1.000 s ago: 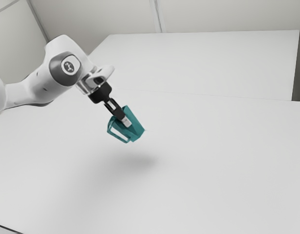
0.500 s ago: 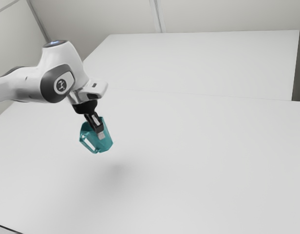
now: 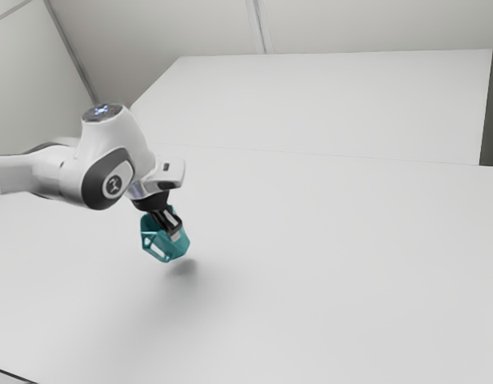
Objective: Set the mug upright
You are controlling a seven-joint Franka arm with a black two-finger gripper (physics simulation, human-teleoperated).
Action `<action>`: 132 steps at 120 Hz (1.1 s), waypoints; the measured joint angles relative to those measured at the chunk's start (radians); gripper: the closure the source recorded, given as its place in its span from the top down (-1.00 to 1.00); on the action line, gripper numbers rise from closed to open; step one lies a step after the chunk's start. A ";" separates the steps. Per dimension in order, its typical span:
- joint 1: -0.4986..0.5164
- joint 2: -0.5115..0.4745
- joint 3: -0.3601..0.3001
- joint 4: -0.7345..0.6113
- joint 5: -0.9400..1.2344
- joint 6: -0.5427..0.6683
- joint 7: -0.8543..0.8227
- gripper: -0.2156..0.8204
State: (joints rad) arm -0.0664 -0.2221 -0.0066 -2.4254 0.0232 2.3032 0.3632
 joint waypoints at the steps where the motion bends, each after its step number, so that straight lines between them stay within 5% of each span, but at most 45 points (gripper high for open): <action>1: 0.000 0.001 0.000 -0.001 0.000 0.004 -0.002 -0.93; 97: -0.004 0.098 -0.001 -0.032 -0.006 0.089 -0.132 -0.92; 119: -0.006 0.094 -0.001 -0.031 -0.015 0.089 -0.141 -0.76; 132: -0.007 0.086 -0.001 -0.031 -0.024 0.089 -0.143 -0.48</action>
State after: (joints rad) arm -0.0738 -0.1359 -0.0077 -2.4563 -0.0007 2.3923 0.2202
